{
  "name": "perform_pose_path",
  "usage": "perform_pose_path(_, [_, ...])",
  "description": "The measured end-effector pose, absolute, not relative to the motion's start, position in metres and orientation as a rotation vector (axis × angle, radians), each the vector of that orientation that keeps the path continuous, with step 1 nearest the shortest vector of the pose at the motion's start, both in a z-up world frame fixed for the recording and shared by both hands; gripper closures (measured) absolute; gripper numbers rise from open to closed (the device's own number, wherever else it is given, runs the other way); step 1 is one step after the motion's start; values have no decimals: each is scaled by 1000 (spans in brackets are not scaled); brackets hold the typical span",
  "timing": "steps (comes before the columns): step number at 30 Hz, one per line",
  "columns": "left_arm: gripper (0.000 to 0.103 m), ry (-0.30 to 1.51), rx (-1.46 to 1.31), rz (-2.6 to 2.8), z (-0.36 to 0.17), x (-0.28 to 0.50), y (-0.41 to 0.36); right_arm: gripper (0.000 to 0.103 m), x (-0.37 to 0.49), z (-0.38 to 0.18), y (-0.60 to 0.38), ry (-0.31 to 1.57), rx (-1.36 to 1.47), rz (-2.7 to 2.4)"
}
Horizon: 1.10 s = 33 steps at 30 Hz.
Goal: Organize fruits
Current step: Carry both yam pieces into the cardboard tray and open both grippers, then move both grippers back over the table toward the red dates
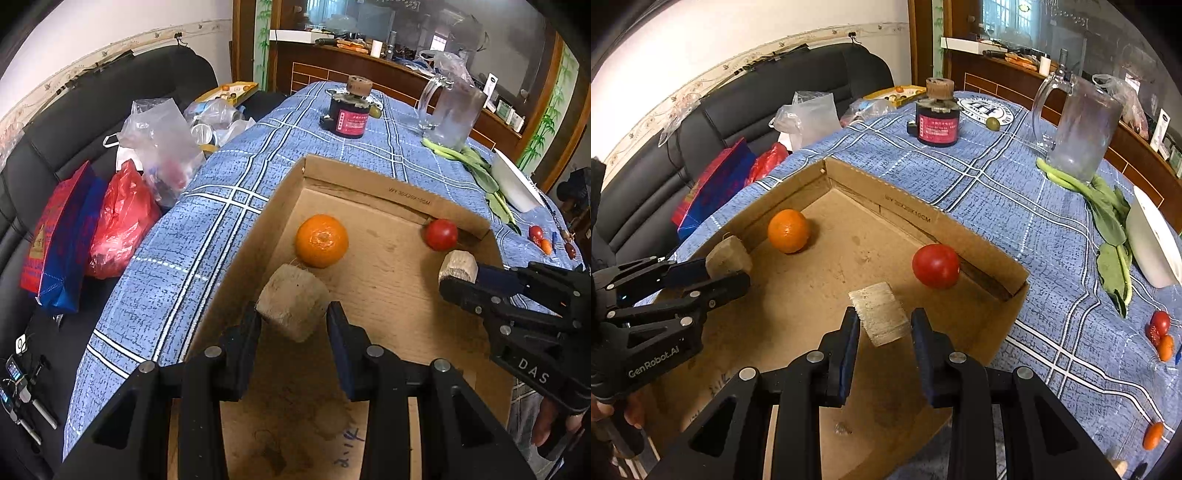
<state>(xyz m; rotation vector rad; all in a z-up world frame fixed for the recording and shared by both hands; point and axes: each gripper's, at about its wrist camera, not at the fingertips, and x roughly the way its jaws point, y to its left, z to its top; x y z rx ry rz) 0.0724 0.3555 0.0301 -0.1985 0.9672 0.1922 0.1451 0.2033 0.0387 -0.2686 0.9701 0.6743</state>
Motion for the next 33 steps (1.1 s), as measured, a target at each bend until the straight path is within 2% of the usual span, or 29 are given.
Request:
perform_pose_path(11, [67,1023,-213,190,23,78,358,72,155,25,205,1000,-276,644])
perform_pose_path(15, [56,1047,-208,186,21,79,357,71,154,25,206,1011,-288,640])
perform_pose_path(17, [55,1046,-202,187,22,78,356,71,153,26,205,1008,-285,639])
perform_pose_path(20, [49,1046,-203,198,25,75,356,71,152,29,203,1008,-276,634])
perform_pose_path(33, [48,1020,-212,231,38,51,355,71,128,53,188,971,-280,631])
